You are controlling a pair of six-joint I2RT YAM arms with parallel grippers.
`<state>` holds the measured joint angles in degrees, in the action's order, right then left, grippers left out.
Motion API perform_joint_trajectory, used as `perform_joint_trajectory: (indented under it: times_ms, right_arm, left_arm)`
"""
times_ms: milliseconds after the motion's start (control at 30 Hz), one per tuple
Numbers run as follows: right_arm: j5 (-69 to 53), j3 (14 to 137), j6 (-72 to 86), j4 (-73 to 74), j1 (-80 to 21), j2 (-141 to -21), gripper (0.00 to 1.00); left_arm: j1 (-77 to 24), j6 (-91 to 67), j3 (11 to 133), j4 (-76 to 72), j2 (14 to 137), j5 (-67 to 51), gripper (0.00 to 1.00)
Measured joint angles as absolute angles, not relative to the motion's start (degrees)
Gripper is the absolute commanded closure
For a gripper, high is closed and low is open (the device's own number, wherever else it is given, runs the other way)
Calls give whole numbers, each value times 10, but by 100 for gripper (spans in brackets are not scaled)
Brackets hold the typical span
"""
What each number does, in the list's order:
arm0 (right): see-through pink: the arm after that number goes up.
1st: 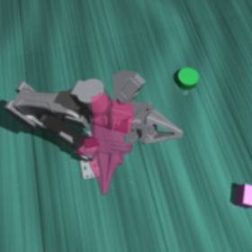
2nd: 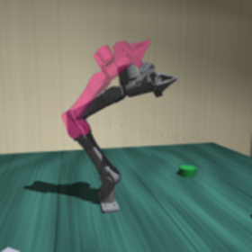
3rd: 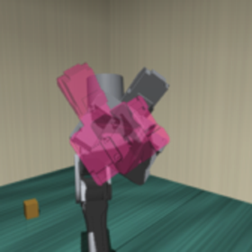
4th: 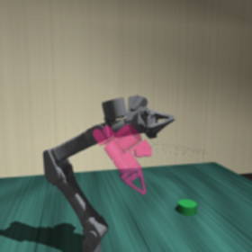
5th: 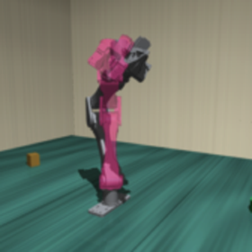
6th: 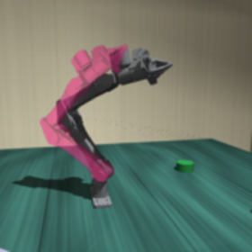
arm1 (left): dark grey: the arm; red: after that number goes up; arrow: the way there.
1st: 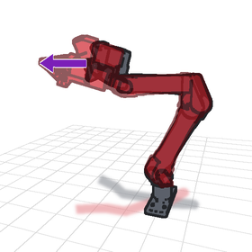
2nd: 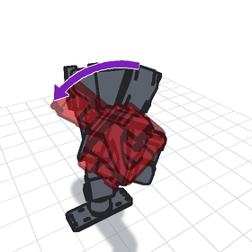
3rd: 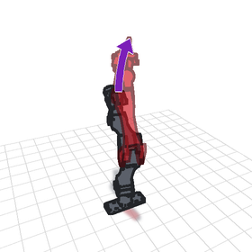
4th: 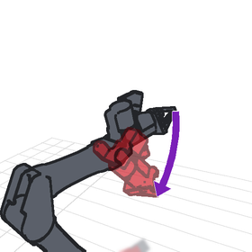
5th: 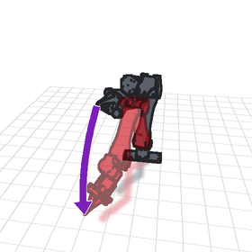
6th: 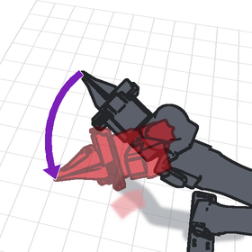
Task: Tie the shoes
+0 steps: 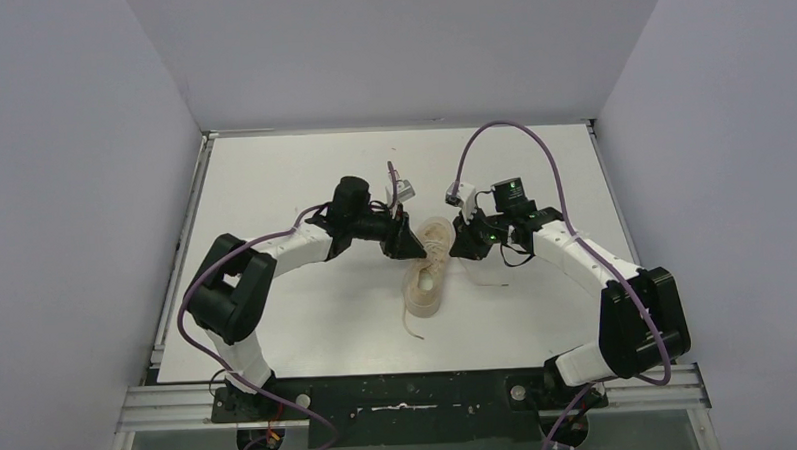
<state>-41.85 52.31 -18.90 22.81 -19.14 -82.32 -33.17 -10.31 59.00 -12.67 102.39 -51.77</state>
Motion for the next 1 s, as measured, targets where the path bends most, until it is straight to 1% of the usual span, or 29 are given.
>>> perform_joint_trajectory:
  times_ms: [133, 333, 467, 633, 667, 833, 1000]
  right_arm:
    - [-424, 523, -191, 228, -192, -824, 100]
    - [-438, 523, -197, 228, -192, -824, 100]
    - [-444, 523, -199, 228, -192, -824, 100]
    - [-444, 526, -199, 228, -192, -833, 100]
    - [-444, 526, -199, 229, -192, -833, 100]
    - [-429, 530, -179, 235, -192, -833, 100]
    - [-374, 544, -126, 258, -193, -832, 100]
  left_arm:
    - [-332, -109, 592, -132, 1028, -517, 64]
    - [-333, -114, 604, -132, 1051, -513, 65]
    - [-333, -111, 611, -126, 1057, -509, 73]
    - [-333, -103, 617, -116, 1057, -502, 96]
    - [-333, -102, 618, -115, 1057, -500, 99]
    - [-333, -101, 624, -105, 1057, -497, 100]
    - [-334, -104, 624, -98, 1057, -498, 100]
